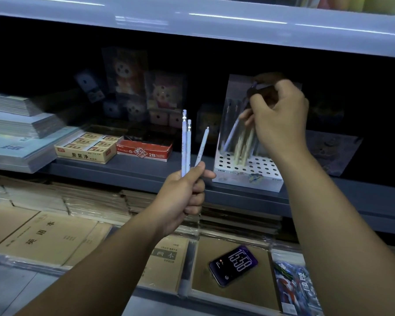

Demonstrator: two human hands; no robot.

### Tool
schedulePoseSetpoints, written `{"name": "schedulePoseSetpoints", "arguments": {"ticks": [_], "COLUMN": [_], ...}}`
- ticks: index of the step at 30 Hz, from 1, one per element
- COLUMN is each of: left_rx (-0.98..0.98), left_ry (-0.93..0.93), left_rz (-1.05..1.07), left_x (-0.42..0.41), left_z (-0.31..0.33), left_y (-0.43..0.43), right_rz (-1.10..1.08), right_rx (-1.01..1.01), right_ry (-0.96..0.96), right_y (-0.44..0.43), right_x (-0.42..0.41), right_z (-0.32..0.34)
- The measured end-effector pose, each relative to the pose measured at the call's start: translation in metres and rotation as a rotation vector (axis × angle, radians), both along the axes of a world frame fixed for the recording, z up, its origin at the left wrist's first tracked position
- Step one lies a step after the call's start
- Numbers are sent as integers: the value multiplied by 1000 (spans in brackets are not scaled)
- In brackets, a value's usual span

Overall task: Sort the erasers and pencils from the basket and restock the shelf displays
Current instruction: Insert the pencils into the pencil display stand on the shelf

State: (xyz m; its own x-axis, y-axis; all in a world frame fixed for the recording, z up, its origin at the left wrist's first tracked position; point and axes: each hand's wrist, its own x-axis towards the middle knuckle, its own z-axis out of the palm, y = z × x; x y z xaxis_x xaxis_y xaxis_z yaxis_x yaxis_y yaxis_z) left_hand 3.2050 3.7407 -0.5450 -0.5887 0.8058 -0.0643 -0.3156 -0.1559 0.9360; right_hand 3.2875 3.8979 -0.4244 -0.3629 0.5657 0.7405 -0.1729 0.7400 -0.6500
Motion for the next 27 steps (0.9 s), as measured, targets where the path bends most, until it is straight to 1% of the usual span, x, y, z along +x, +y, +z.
{"name": "schedulePoseSetpoints", "arguments": {"ticks": [3,6,11,20,24,27], "left_rx": [9,13,18,23,16,17], "left_ry": [-7,-12,-23,-10,-2,-2], "left_rz": [2,6,18,14,9,4], "left_x": [-1,-3,-5,-7,-7,-7], "left_z": [-2,-3,-4,-4,-5,-6], "left_y": [0,0,-1,-1,0,0], "right_rz": [-112,-213,-235,-188,-262,-393], "right_rx": [84,175,185,190,255,336], "right_ry": [-25,-95,-184,-253,-328,-416], "right_y": [4,11,16,17,14,10], "right_x": [-3,-5,-9,-10,-12,-15], "right_z": [0,-1,-5,-1,-2,-4]}}
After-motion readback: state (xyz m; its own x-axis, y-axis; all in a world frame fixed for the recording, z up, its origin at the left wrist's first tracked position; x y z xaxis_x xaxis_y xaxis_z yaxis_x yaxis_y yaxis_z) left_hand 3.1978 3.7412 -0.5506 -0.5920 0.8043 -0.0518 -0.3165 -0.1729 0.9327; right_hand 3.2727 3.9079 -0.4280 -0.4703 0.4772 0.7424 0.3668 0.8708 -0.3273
